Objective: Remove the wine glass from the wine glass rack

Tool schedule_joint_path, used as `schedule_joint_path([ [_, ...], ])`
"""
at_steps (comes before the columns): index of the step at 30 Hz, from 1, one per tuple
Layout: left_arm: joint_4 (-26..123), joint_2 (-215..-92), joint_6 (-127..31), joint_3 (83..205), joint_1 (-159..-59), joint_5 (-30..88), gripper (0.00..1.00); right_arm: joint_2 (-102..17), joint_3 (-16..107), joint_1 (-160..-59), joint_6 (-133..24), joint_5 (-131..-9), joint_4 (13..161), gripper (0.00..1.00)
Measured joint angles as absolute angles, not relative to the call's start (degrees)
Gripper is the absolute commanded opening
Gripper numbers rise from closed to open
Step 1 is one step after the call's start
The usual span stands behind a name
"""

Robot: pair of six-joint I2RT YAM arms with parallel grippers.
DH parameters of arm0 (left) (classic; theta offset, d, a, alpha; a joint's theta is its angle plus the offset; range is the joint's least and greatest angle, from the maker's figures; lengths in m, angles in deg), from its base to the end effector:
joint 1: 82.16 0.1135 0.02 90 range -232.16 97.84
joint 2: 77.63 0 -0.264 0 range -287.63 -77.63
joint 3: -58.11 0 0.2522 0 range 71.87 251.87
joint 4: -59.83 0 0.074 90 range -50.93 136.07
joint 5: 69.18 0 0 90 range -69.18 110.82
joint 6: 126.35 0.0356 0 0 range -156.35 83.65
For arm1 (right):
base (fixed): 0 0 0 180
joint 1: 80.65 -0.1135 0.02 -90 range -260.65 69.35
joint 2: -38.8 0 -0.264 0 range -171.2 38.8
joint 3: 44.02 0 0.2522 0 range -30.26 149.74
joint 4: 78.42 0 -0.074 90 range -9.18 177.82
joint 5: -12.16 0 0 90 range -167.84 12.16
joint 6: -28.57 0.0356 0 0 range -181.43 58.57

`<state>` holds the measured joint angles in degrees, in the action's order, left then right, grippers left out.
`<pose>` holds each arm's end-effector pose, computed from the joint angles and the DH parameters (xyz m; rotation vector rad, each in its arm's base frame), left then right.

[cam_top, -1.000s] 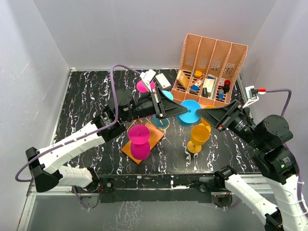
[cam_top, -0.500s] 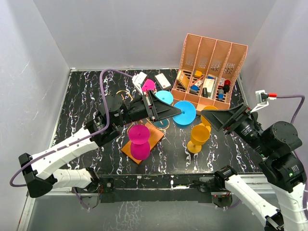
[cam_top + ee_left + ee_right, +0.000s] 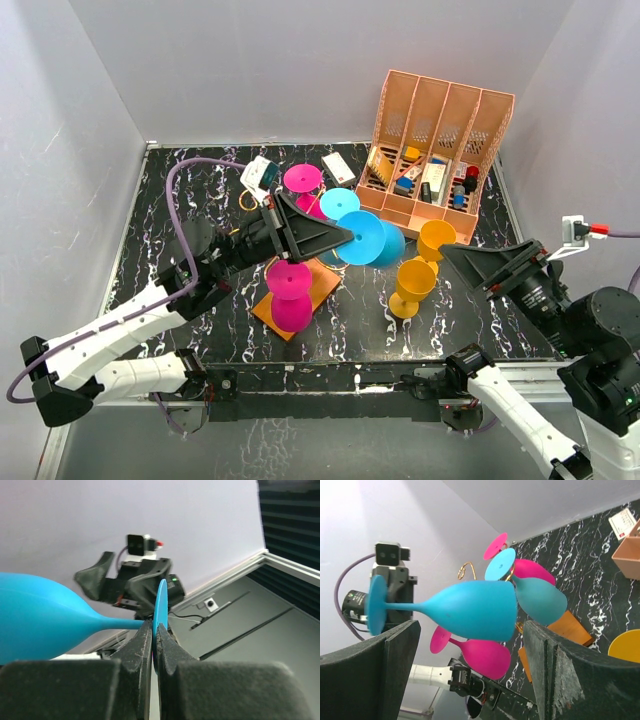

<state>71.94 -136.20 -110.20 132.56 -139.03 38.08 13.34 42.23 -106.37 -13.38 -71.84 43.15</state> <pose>0.1115 -0.1902 0.4585 0.1393 1.3993 -2.1484 0.0110 0.0094 0.4516 0.2288 1.6199 1.0902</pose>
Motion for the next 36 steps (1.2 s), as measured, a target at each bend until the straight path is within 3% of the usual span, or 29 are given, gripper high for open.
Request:
schedule_joint_path([
  [10, 84.2, -133.7, -117.1, 128.5, -139.0, 40.6, 0.0, 15.2, 31.2, -106.4, -7.3, -66.8, 48.6, 0.91],
  [18, 93.5, -133.3, -122.0, 126.2, -139.0, 41.6, 0.0, 16.4, 22.1, -106.4, -1.0, -53.3, 67.9, 0.9],
  [25, 102.3, -134.4, -125.9, 125.0, -139.0, 42.3, 0.0, 14.6, 20.1, -106.4, 3.9, -43.5, 86.2, 0.62],
  [36, 117.6, -139.1, -131.1, 123.6, -139.4, 43.6, 0.0, 13.0, 19.0, -106.3, 9.8, -36.2, 107.7, 0.26],
])
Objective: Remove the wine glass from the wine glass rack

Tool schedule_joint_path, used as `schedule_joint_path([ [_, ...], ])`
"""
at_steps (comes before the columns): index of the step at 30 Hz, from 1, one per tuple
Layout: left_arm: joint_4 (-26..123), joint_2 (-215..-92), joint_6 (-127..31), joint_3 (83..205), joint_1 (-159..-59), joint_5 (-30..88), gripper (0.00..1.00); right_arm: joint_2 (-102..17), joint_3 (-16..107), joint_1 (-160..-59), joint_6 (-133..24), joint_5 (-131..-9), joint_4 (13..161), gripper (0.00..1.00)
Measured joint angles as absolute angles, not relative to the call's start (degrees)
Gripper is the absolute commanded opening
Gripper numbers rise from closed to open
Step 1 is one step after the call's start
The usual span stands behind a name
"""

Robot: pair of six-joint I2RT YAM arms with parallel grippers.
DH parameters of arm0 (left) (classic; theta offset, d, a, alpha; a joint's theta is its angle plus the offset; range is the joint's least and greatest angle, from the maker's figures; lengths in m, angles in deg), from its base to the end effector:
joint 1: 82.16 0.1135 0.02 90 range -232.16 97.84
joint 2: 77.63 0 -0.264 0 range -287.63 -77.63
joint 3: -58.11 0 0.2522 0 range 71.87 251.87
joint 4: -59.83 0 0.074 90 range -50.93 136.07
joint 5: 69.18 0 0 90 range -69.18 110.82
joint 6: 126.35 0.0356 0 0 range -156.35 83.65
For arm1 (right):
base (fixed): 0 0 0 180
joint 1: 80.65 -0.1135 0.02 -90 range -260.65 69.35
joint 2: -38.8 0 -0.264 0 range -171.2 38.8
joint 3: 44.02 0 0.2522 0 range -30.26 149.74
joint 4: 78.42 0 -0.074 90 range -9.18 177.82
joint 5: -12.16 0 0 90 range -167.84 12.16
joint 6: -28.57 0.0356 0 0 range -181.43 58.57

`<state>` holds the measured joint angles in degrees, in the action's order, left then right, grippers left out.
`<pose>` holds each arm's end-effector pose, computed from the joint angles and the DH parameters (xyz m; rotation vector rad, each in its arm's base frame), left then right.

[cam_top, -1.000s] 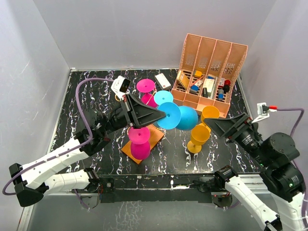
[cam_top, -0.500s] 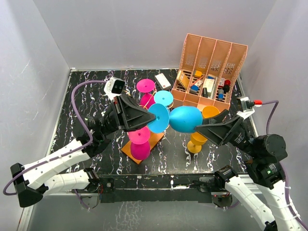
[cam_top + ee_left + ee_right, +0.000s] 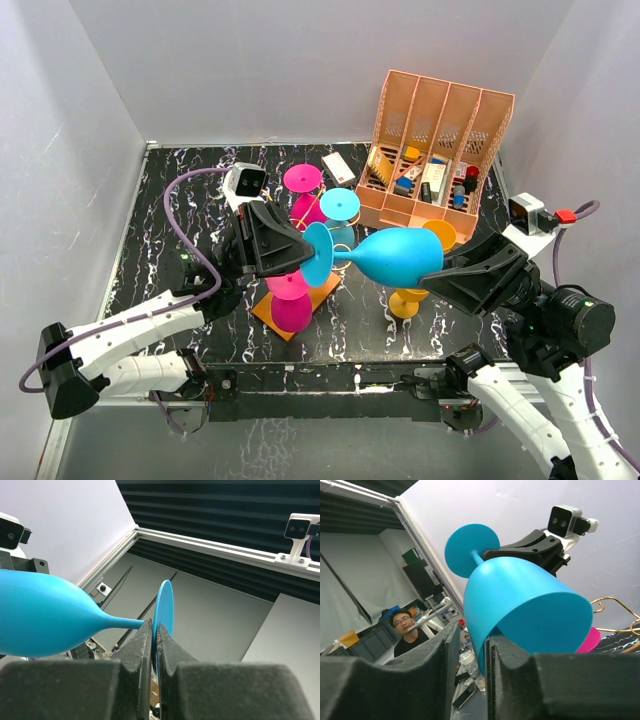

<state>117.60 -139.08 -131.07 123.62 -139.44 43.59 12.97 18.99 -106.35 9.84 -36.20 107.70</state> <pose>0.0943 -0.1722 0.4574 0.2955 0.8106 -2.6350 0.0407 0.0458 0.4499 -0.3868 1.1501 1.8088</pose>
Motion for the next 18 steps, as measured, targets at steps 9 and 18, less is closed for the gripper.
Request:
schedule_joint_path([
  [9, 119.6, -140.0, -129.8, 123.6, -139.4, 44.7, 0.29, 11.5, 19.6, -106.4, 11.6, -33.1, 114.0, 0.08],
  [18, 97.1, -130.6, -114.1, 123.6, -139.4, 42.2, 0.86, 11.5, 26.0, -106.4, 4.2, -34.7, 105.3, 0.08],
])
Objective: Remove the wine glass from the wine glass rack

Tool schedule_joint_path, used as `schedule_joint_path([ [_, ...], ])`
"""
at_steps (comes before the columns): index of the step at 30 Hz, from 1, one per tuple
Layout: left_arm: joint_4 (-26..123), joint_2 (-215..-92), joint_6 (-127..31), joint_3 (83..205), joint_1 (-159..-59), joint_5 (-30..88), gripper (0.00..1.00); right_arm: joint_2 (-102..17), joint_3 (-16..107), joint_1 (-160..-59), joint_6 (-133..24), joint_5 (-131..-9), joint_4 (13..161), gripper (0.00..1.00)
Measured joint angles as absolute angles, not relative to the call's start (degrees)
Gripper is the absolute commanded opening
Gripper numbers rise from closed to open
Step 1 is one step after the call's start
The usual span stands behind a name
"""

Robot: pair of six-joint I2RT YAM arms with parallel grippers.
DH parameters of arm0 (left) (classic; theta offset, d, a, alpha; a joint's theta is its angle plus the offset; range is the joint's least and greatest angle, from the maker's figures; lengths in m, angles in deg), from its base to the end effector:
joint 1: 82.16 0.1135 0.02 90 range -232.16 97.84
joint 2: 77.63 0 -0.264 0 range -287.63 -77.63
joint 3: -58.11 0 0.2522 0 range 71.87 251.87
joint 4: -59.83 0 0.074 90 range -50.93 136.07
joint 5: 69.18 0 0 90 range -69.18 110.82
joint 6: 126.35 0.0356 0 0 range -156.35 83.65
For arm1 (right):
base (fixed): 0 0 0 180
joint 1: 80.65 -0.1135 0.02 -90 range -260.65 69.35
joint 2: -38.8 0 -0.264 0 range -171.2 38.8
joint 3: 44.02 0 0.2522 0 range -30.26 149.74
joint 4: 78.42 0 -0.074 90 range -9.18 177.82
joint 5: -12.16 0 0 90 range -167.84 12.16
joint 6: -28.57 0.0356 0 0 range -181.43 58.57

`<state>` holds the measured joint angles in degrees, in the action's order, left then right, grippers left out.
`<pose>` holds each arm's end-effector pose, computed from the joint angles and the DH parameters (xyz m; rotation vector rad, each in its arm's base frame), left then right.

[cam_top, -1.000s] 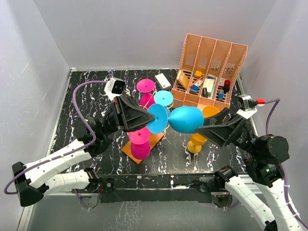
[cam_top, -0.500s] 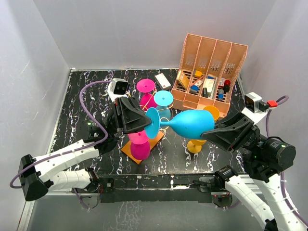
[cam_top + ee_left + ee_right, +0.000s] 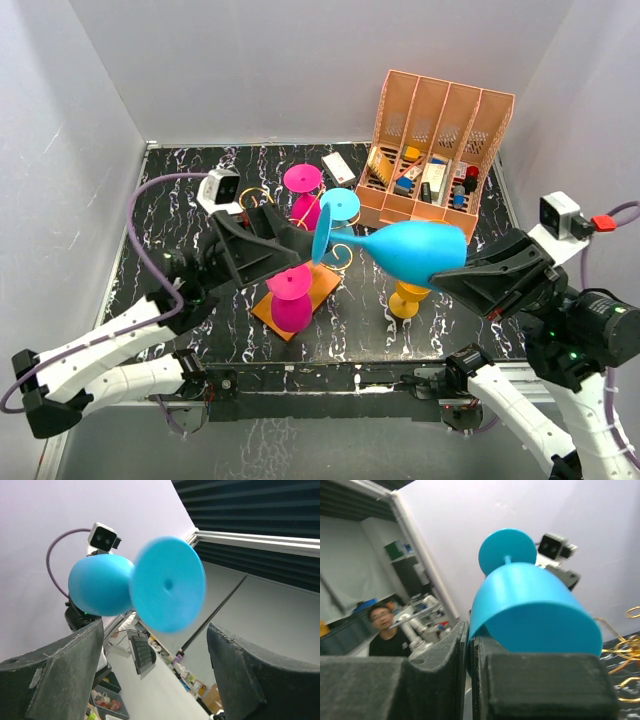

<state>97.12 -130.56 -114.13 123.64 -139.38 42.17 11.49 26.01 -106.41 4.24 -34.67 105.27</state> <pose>0.0844 -0.1550 0.4611 0.2956 0.9652 -2.3347 0.0251 0.0392 0.4781 -0.4905 1.0644 1.7216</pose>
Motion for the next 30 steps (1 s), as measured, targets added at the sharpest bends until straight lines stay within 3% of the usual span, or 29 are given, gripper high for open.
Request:
schedule_joint_path([
  [5, 88.2, -124.9, -107.3, 123.7, -139.4, 39.8, 0.93, 12.9, 33.9, -106.4, -5.4, -45.2, 88.2, 0.08],
  [17, 69.6, -122.6, -95.4, 129.1, -139.4, 36.1, 0.96, 14.4, 42.5, -106.4, -19.2, -81.8, 48.2, 0.08],
  [30, 57.1, -119.8, -87.3, 133.8, -139.4, 32.5, 0.96, -0.6, 47.4, -106.4, -29.6, -82.2, 28.2, 0.08],
])
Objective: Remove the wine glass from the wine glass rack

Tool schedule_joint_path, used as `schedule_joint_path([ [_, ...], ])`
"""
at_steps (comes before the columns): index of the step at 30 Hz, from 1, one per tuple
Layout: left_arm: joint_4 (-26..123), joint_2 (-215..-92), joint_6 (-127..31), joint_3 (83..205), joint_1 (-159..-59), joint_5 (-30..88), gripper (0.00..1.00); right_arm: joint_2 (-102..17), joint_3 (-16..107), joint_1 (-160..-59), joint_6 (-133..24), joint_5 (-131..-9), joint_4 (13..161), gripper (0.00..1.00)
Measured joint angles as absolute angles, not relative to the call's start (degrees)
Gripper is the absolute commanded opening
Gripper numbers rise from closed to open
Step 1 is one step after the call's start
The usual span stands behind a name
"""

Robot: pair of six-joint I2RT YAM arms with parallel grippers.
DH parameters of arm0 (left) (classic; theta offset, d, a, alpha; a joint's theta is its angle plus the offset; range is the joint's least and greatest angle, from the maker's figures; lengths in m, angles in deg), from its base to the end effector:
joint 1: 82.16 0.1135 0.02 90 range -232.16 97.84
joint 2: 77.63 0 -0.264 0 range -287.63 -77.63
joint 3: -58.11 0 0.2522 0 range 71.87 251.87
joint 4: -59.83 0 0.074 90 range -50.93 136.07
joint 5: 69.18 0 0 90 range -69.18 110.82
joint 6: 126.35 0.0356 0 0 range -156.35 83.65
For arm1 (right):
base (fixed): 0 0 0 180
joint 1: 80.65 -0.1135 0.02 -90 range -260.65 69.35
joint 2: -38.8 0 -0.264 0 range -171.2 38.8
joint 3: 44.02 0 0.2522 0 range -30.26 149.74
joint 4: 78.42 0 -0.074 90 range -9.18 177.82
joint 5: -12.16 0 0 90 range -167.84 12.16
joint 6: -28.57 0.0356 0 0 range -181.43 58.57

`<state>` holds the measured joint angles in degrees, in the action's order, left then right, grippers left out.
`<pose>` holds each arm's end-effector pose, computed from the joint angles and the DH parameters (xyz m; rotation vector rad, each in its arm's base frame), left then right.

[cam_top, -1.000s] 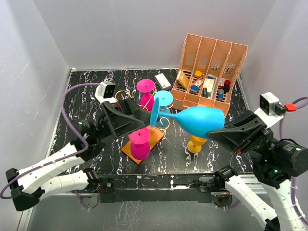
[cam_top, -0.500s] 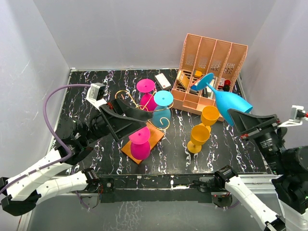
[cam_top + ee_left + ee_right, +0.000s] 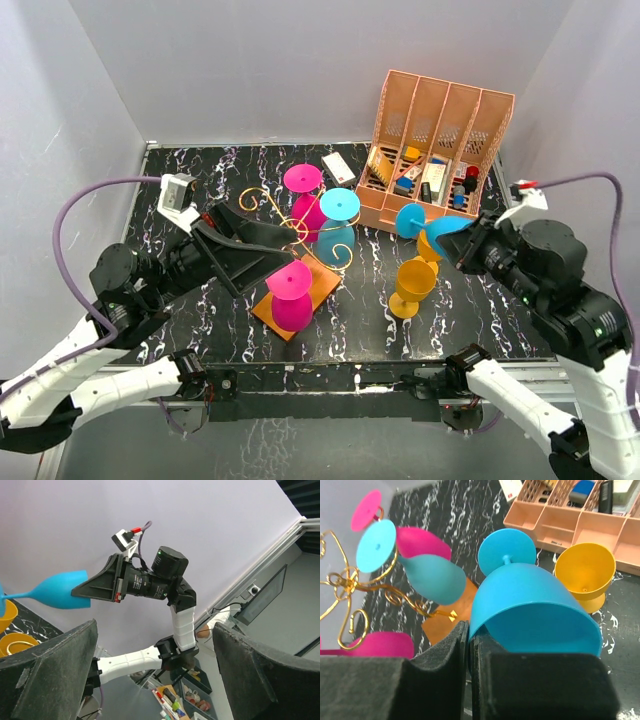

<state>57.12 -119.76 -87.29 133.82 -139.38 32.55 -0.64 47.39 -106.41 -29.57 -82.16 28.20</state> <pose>0.0631 -0.1113 0.4859 0.2838 1.1908 -1.7922 0.0673 0.0295 0.4399 0.1569 1.9837 0.5881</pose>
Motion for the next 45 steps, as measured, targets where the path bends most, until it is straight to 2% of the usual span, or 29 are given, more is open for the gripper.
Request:
schedule_joint_path([
  [13, 38.5, -112.0, -81.4, 140.5, -139.4, 22.6, 0.96, -14.3, 49.6, -106.4, -38.4, -71.8, 24.8, 0.08],
  [27, 17.0, -106.6, -80.5, 145.2, -139.4, 9.7, 0.96, -27.7, 49.7, -106.4, -43.4, -70.2, 25.1, 0.08],
  [45, 9.5, -103.5, -82.7, 145.3, -139.4, 6.2, 0.97, -41.0, 51.4, -106.4, -46.2, -74.0, 24.8, 0.08],
])
